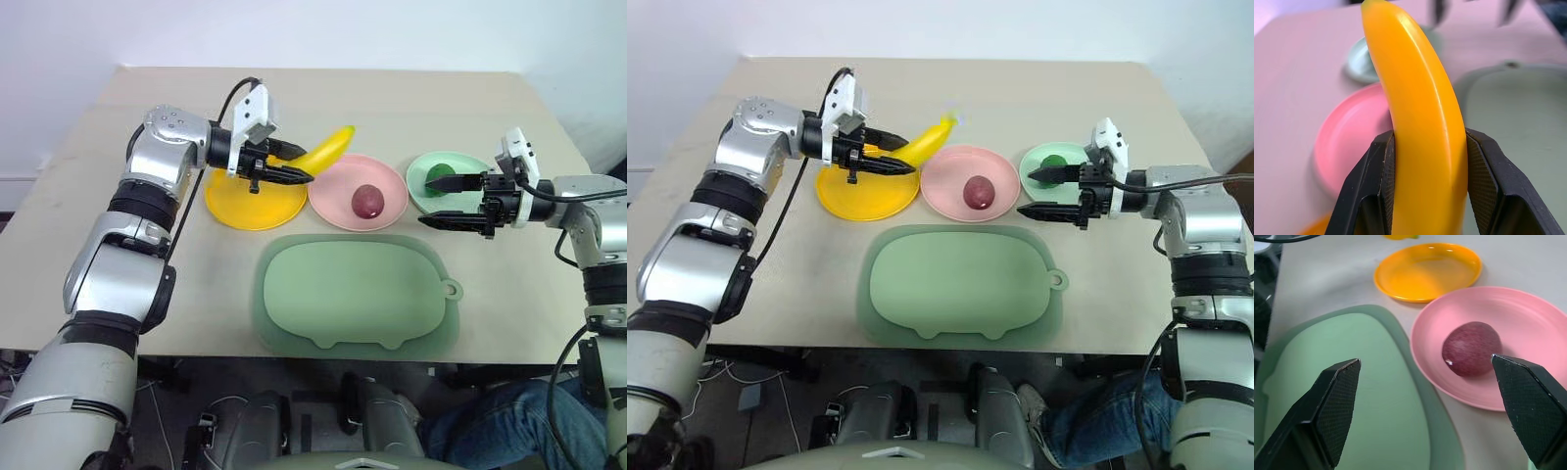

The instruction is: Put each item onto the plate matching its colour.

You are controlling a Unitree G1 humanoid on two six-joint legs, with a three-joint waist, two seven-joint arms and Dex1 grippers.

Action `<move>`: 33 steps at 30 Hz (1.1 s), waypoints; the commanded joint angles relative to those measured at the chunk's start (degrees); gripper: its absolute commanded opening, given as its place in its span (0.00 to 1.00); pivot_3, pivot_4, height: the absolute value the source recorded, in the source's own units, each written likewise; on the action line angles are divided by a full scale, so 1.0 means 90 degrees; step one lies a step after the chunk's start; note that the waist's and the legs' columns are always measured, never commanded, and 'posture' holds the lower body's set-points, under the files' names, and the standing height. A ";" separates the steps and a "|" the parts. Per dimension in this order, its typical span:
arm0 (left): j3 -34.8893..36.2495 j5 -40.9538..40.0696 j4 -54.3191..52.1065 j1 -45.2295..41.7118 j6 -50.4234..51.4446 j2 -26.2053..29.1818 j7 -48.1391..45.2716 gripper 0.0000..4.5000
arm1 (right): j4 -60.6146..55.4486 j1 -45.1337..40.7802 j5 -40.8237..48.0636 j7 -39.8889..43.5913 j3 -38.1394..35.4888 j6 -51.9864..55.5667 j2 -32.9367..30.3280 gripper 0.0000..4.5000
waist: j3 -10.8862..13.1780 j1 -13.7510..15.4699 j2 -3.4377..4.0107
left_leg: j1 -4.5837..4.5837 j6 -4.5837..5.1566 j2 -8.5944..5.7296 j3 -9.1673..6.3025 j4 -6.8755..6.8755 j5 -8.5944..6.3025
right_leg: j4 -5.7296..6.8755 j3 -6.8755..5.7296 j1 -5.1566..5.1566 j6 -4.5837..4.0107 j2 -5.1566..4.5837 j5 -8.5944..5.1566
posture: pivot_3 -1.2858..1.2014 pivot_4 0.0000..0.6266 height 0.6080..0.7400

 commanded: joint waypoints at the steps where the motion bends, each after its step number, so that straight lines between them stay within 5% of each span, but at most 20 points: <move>1: 0.0331 0.0288 -0.0074 0.0199 -0.0007 0.0153 0.0196 0.36 | -0.0586 0.0052 0.0382 0.0418 -0.0190 0.0242 -0.0222 1.00 | 0.0000 0.0004 0.0000 | 0.0000 -0.0001 0.0000 0.0000 -0.0001 0.0001 | 0.0001 0.0000 0.0000 0.0000 0.0000 0.0000 | 0.52 0.24 1.00; 15: 0.0864 0.1244 0.0339 0.0762 0.0125 0.0578 0.1677 0.36 | -0.1026 0.0090 0.0883 0.0555 -0.0227 0.0797 -0.0264 1.00 | 0.0001 0.0014 -0.0002 | 0.0000 -0.0016 0.0000 0.0003 -0.0001 0.0009 | 0.0004 -0.0002 0.0001 0.0004 -0.0002 0.0003 | 0.52 0.24 1.00; 25: 0.1104 0.1527 0.0679 0.0886 0.0967 0.0116 0.2740 0.36 | -0.1190 0.0071 0.0936 0.0527 -0.0233 0.0834 -0.0222 1.00 | -0.0001 0.0030 -0.0002 | 0.0000 -0.0015 -0.0003 0.0002 0.0001 0.0009 | 0.0003 -0.0002 0.0006 0.0009 -0.0006 0.0007 | 0.52 0.24 1.00; 33: 0.1127 0.1656 0.0828 0.0765 0.1319 -0.0109 0.2865 1.00 | -0.1184 0.0110 0.0931 0.0451 -0.0244 0.0871 -0.0226 1.00 | 0.0000 0.0010 -0.0004 | 0.0003 -0.0016 -0.0004 0.0002 0.0000 0.0009 | 0.0001 -0.0004 0.0010 0.0010 -0.0005 0.0008 | 0.52 0.24 1.00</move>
